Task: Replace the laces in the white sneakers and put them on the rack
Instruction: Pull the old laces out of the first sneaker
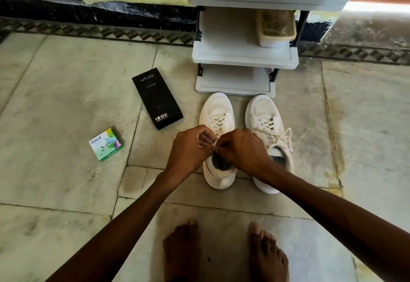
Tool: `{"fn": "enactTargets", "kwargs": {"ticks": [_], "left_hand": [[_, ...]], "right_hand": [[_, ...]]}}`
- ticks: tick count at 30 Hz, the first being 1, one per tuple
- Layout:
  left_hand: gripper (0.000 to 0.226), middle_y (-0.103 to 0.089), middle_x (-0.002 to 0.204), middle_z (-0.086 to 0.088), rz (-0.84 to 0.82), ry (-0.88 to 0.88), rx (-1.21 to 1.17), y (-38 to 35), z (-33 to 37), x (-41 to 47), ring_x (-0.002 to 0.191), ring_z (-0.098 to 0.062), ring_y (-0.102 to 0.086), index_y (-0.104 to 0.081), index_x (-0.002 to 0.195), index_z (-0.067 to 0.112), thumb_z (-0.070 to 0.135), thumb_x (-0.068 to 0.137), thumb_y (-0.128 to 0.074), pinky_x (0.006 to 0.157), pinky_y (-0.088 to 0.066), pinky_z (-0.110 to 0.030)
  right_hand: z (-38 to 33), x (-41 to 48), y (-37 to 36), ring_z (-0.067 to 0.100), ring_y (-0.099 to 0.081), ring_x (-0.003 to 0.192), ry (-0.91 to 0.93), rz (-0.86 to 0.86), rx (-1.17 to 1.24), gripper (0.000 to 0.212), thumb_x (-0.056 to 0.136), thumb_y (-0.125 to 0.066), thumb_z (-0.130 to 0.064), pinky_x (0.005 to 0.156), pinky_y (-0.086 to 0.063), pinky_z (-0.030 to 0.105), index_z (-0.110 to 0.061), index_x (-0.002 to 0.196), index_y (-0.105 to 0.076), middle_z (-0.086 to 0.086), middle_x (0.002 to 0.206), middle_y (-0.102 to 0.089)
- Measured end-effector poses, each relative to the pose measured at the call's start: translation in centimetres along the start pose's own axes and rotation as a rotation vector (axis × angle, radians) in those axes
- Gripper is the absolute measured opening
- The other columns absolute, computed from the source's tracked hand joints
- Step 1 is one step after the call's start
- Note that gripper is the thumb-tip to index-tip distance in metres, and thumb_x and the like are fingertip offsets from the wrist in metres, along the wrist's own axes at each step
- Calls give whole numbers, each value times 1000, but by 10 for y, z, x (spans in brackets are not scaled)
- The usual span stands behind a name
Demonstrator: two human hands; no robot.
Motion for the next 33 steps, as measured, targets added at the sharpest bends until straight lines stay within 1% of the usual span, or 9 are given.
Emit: {"fn": "enactTargets", "kwargs": {"ticks": [4,10,15,17,21,25,27,30,33], "left_hand": [[18,-69,81,11,22,-10,-13,1,-1,-1,74,-1,-65,-68,88,25,16,78,-80,68,-52,-13],[17,-69,81,13,31,-16,-20,1,-3,-7,76,-1,-66,-69,88,23,15,78,-80,71,-54,-17],[18,-67,80,16,27,-26,21,1,3,-7,74,3,-64,-67,86,26,15,79,-78,68,-49,-9],[19,-68,80,14,12,-24,37,1,4,-6,74,3,-64,-67,86,27,15,78,-79,69,-50,-12],[21,-69,82,13,-34,-1,33,1,2,-1,74,1,-66,-67,87,27,16,77,-81,70,-53,-14],[22,-70,83,13,-44,17,31,2,2,3,73,-1,-66,-66,87,27,17,75,-83,66,-50,-9],[22,-70,83,11,-18,31,43,3,3,4,73,-3,-67,-66,83,27,19,74,-84,67,-51,-13],[21,-69,82,11,27,55,100,1,5,5,75,-7,-67,-65,78,27,23,72,-85,71,-55,-22],[23,-67,80,14,42,81,149,-1,5,4,76,-7,-66,-64,78,26,25,71,-85,74,-56,-26]], "right_hand": [[0,-1,-2,17,-66,79,6,36,7,14,88,-66,-35,64,-41,24,-28,93,-77,-3,87,-75],[5,-7,-3,16,-64,76,30,53,101,9,88,-68,-34,62,-48,27,-29,88,-76,-3,82,-72],[4,-8,0,17,-64,76,28,34,107,12,89,-67,-35,63,-49,27,-28,91,-76,-2,84,-73],[5,-8,2,15,-64,74,28,14,111,13,88,-67,-39,62,-49,27,-29,92,-76,-4,81,-72],[4,-3,2,12,-60,68,40,-19,85,14,89,-66,-40,55,-41,22,-30,92,-76,-9,74,-64],[2,0,0,16,-64,71,92,-13,10,14,90,-64,-37,60,-44,23,-29,92,-75,-4,80,-71],[0,1,0,18,-64,71,170,-15,-42,13,87,-63,-33,58,-40,21,-26,91,-74,-1,81,-72],[0,0,1,16,-63,69,309,-148,-67,12,84,-65,-25,55,-32,15,-24,91,-75,-3,80,-70],[4,-5,8,2,-55,62,384,-426,-30,11,86,-67,-19,57,-35,9,-23,92,-75,-16,71,-61]]}}
Point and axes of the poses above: each hand's wrist, its own x-axis towards the middle knuckle, its own y-axis out of the back of the hand, z = x × y, the point moved 6 cm from there along x, towards the middle knuckle
